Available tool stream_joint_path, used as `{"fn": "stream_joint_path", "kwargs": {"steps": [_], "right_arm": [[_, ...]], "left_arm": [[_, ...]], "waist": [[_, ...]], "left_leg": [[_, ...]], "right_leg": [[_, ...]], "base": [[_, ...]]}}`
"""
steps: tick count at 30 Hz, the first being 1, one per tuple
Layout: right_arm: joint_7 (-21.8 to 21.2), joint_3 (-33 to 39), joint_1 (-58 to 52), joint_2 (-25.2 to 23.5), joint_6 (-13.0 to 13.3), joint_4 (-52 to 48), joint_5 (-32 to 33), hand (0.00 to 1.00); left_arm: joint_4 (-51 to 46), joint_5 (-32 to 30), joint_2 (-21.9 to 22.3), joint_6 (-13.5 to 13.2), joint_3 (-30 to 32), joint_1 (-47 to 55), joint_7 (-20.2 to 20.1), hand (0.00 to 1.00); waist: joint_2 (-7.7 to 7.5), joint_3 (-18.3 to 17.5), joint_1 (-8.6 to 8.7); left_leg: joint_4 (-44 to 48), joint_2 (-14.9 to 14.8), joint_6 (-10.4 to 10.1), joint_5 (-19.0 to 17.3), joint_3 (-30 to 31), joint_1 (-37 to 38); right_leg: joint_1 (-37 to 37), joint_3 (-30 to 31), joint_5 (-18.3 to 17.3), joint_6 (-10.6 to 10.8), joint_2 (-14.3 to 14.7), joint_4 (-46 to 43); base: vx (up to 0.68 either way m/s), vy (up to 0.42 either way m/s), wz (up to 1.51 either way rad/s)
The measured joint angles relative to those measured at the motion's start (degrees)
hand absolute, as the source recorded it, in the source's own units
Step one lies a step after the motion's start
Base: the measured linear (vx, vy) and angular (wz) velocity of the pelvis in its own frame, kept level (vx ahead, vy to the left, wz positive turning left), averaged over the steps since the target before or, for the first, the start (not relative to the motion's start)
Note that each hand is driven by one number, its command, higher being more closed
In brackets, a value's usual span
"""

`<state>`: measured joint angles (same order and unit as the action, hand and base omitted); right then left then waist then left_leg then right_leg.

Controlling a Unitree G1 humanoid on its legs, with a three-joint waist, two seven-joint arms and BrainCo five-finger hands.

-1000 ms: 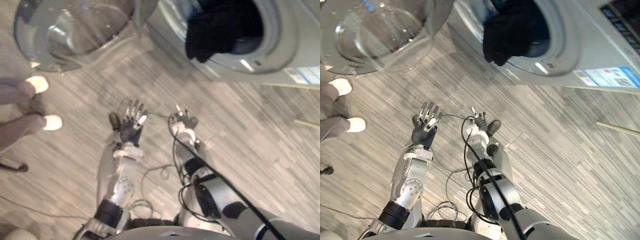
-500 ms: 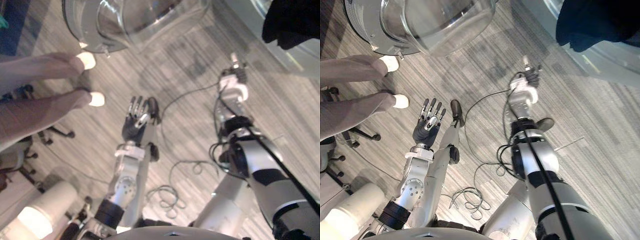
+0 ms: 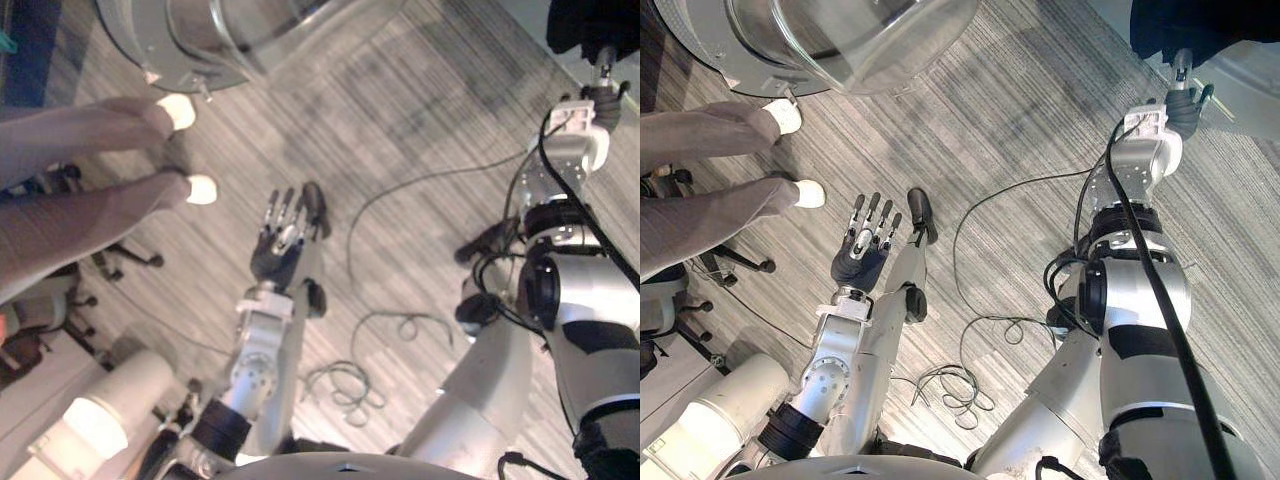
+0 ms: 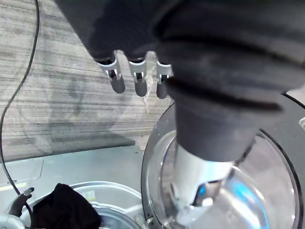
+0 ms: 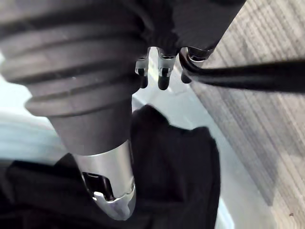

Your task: Pick up the laundry basket with both hands and put the clothes into the washing machine.

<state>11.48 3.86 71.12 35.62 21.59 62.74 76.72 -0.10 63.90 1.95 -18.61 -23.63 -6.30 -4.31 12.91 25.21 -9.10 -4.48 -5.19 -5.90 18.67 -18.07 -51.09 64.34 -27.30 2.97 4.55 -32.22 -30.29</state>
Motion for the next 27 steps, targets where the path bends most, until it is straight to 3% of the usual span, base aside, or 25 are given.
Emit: {"fn": "stream_joint_path", "kwargs": {"steps": [6, 7, 13, 16, 20, 21, 22, 23, 25, 27], "right_arm": [[2.51, -3.63, 1.73, 0.77, -1.73, -1.65, 2.20, 0.00], [2.79, -3.63, 1.74, 0.71, -1.85, -1.66, 2.48, 1.00], [6.74, 2.64, 1.76, -3.08, -1.11, -10.13, 7.83, 1.00], [8.01, 6.34, 1.22, -5.62, 2.09, -14.80, 11.40, 1.00], [8.06, 12.15, -2.74, -10.36, 8.45, -24.22, 13.93, 1.00], [5.19, 12.42, -4.26, -9.87, 12.35, -32.72, 12.82, 1.00], [4.17, 12.60, -4.17, -8.93, 13.73, -36.11, 12.77, 1.00], [3.84, 13.15, -3.71, -5.97, 14.66, -40.32, 13.51, 1.00], [3.82, 12.86, -6.94, -6.88, 14.60, -39.73, 14.37, 1.00], [3.73, 14.30, -7.01, -6.92, 15.20, -40.22, 14.28, 1.00]], "left_arm": [[-1.94, 0.32, 0.03, -0.02, 0.08, 0.34, 0.23, 0.00], [-2.02, 0.32, 0.03, -0.01, 0.03, 0.45, 0.22, 0.00], [-3.93, 0.33, 0.16, -0.16, -0.06, 3.04, 0.03, 0.00], [-3.86, 0.33, 0.45, -0.17, -0.04, 3.53, 0.05, 0.00], [-3.85, 0.98, 0.68, -0.19, 0.29, 3.70, 0.08, 0.00], [-3.86, 1.27, 0.68, -0.21, 0.42, 3.90, 0.08, 0.00], [-3.86, 1.29, 0.69, -0.21, 0.49, 4.03, 0.09, 0.00], [-3.86, 1.29, 0.68, -0.21, 0.53, 4.31, 0.12, 0.00], [-3.90, 1.27, 0.28, -0.27, -0.23, 5.36, 0.16, 0.00], [-3.73, 1.27, 0.26, -0.19, -1.84, 5.56, 0.20, 0.00]], "waist": [[-0.02, 0.01, 0.03], [-0.02, 0.01, 0.02], [-0.15, 0.10, 0.39], [-0.22, 0.15, 0.54], [-0.29, 0.14, 0.58], [-0.36, 0.14, 0.75], [-0.51, 0.08, 0.92], [-1.06, 0.08, 1.21], [-2.68, -0.41, 1.00], [-2.77, -0.35, 0.98]], "left_leg": [[0.01, -2.48, -0.48, 1.10, 0.66, -0.42], [0.01, -2.75, -0.40, 1.17, 0.75, -0.39], [0.01, -4.27, 0.27, 1.71, 0.90, 0.08], [0.04, -4.67, 0.53, 2.17, 0.94, 0.91], [0.04, -4.75, 0.52, 2.14, 0.98, 3.60], [0.04, -4.88, 0.43, 1.99, 1.10, 4.30], [0.04, -4.95, 0.47, 1.89, 1.08, 4.47], [0.03, -5.02, 0.46, 1.53, 0.96, 5.00], [0.03, -5.54, 0.79, 1.01, -0.19, 5.67], [0.04, -5.41, 0.81, 1.01, -0.68, 5.77]], "right_leg": [[-2.26, -2.77, 1.19, -1.26, 2.81, 2.55], [-2.64, -3.17, 1.25, -1.34, 3.05, 2.70], [-5.64, -5.34, 3.00, -1.88, 4.99, 5.58], [-7.44, -6.24, 3.76, -1.93, 5.59, 6.82], [-11.01, -6.94, 4.17, -1.45, 5.88, 7.96], [-12.58, -7.74, 4.64, -1.20, 6.22, 9.00], [-13.08, -7.96, 4.89, -1.16, 6.42, 9.49], [-14.02, -8.19, 5.25, -1.02, 6.64, 10.30], [-15.11, -8.38, 5.54, -0.84, 7.23, 11.51], [-15.52, -8.78, 5.61, -0.75, 6.98, 11.59]], "base": [[0.00, -0.069, -0.12], [-0.02, -0.065, -0.05], [-0.03, -0.040, -0.06], [-0.02, -0.031, -0.03], [-0.01, -0.044, 0.01], [-0.01, -0.038, 0.01], [-0.02, -0.036, 0.01], [-0.02, -0.029, -0.06], [-0.02, -0.031, -0.05], [0.00, -0.029, 0.09]]}}
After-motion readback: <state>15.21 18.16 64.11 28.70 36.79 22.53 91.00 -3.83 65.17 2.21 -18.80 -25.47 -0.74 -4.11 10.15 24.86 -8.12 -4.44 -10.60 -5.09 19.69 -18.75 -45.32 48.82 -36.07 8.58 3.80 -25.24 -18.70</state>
